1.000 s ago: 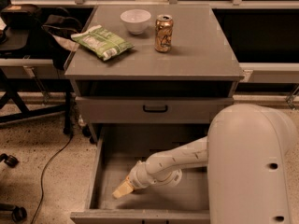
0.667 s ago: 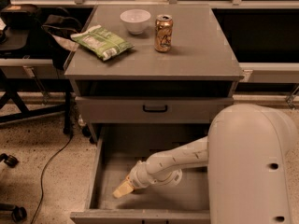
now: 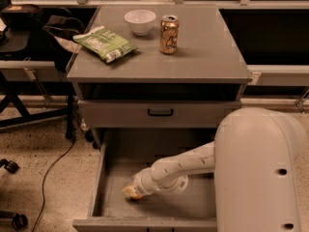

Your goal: Pick orange from middle drawer and place on counter

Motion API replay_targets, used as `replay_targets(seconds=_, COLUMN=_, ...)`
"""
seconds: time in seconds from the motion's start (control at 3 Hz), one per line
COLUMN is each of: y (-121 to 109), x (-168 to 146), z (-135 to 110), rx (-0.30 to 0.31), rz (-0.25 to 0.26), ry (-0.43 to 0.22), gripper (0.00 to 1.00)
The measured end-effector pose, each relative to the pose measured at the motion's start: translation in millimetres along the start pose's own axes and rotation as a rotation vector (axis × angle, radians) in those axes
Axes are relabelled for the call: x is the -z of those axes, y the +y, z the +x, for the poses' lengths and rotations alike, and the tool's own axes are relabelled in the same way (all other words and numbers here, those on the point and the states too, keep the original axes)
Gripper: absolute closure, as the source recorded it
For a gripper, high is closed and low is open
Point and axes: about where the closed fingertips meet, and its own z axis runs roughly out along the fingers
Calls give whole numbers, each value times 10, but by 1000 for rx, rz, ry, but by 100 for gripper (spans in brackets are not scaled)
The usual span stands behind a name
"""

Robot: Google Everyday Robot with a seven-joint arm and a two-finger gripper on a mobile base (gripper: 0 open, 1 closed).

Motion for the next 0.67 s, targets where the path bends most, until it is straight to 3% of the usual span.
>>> replay_targets(seconds=0.67, y=6, x=-1, z=-1, rx=1, rz=-2, ry=-1, gripper=100)
